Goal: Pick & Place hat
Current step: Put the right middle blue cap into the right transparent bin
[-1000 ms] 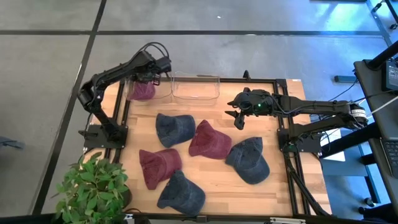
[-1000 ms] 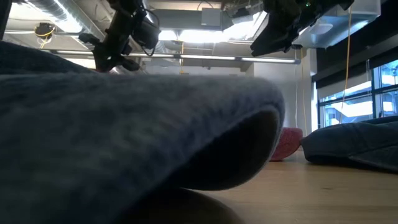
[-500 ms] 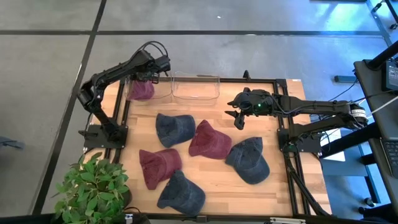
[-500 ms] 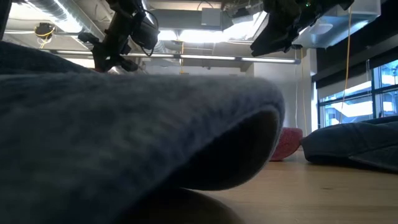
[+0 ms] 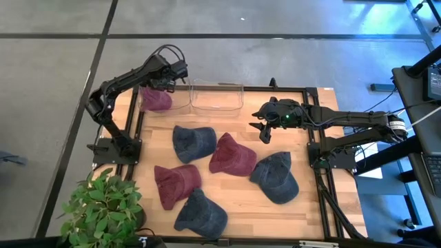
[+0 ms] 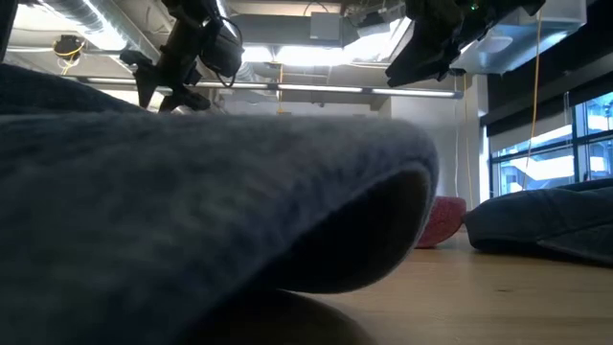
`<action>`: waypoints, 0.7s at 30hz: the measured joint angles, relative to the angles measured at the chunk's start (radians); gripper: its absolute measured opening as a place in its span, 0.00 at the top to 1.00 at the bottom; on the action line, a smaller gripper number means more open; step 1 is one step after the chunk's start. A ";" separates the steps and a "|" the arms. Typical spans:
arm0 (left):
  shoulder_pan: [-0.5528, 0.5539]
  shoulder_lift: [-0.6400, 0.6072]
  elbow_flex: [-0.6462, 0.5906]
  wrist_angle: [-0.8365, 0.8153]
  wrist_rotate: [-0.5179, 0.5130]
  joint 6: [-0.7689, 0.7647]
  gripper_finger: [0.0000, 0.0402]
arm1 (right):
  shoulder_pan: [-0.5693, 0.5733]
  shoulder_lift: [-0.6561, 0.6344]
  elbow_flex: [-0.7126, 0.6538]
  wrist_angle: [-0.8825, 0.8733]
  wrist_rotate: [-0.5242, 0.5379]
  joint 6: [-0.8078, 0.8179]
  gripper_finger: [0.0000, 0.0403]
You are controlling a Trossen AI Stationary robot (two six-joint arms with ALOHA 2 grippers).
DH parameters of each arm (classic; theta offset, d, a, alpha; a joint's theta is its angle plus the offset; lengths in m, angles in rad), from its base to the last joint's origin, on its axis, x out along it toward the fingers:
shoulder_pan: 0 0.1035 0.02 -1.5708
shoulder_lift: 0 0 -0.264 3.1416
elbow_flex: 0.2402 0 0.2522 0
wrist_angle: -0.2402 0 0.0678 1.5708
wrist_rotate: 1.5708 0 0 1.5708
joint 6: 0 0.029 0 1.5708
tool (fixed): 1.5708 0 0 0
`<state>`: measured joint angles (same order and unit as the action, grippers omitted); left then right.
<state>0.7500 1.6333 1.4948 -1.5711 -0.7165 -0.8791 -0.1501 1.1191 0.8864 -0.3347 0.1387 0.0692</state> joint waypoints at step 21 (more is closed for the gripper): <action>-0.422 -0.179 0.000 0.390 0.071 0.117 0.56 | 0.005 0.000 0.000 -0.022 -0.153 0.105 0.51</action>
<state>0.3284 1.4547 1.4944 -1.1806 -0.6456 -0.7622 -0.1453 1.1191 0.8864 -0.3569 -0.0141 0.1746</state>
